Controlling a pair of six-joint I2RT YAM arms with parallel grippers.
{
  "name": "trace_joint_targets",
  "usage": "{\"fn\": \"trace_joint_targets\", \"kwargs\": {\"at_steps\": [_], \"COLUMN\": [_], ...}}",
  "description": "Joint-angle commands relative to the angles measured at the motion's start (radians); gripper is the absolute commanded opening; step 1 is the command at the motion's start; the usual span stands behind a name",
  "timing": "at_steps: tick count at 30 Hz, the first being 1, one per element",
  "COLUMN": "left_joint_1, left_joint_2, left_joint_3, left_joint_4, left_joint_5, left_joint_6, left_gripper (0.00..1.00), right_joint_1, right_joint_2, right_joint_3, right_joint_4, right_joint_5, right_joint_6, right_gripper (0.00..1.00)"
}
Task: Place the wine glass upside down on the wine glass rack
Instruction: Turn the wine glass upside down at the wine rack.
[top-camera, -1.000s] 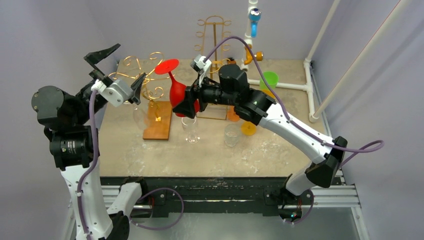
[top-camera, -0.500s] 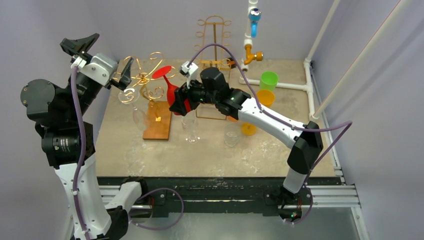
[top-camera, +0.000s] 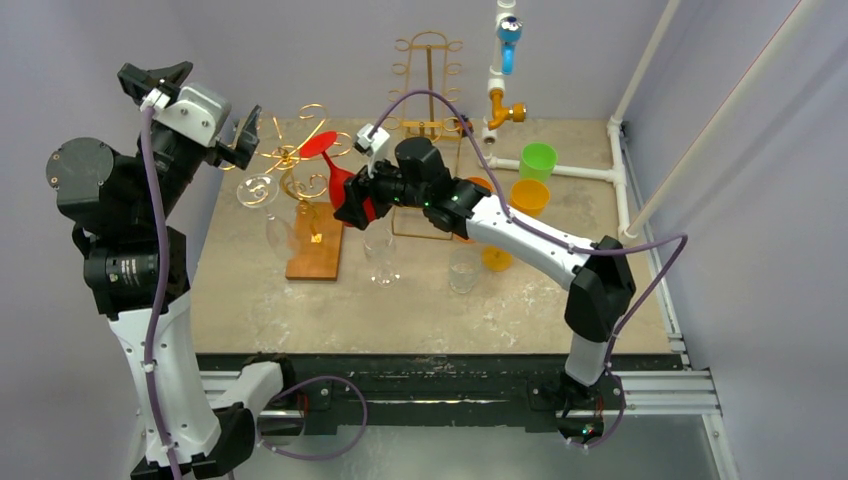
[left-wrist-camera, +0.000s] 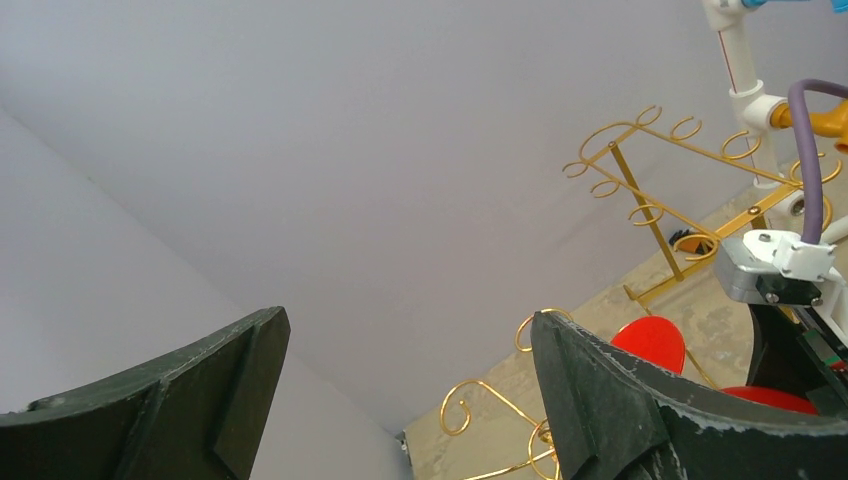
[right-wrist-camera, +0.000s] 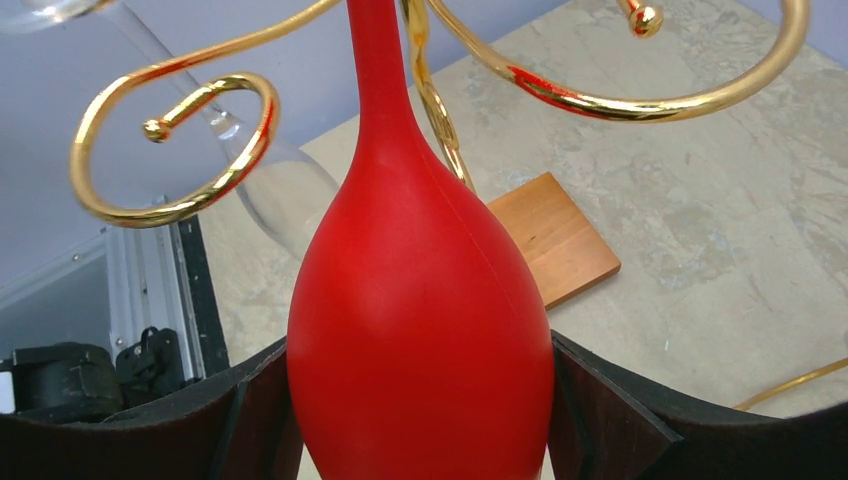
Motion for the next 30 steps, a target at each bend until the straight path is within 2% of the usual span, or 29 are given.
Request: {"fn": "trace_joint_targets", "kwargs": {"at_steps": [1, 9, 23, 30], "left_joint_1": [-0.001, -0.001, -0.001, -0.001], "left_joint_2": [0.017, 0.005, 0.002, 0.001], "left_joint_3": [0.034, -0.010, -0.030, -0.035], "left_joint_4": [-0.025, -0.014, -0.011, -0.008], "left_joint_5": [-0.056, -0.061, -0.062, -0.064], "left_joint_6": [-0.030, -0.006, -0.002, 0.004], "left_gripper": [1.00, 1.00, 1.00, 1.00], "right_joint_1": [0.015, 0.056, 0.073, 0.085], "right_joint_2": [0.030, 0.056, 0.034, 0.036], "right_joint_3": [0.031, 0.025, -0.070, -0.079], "right_joint_4": [0.072, 0.104, 0.278, 0.286], "right_joint_5": [-0.020, 0.017, -0.027, -0.029], "right_joint_6": [-0.019, -0.030, 0.011, -0.005], "right_gripper": [0.60, 0.60, 0.60, 0.60]}}
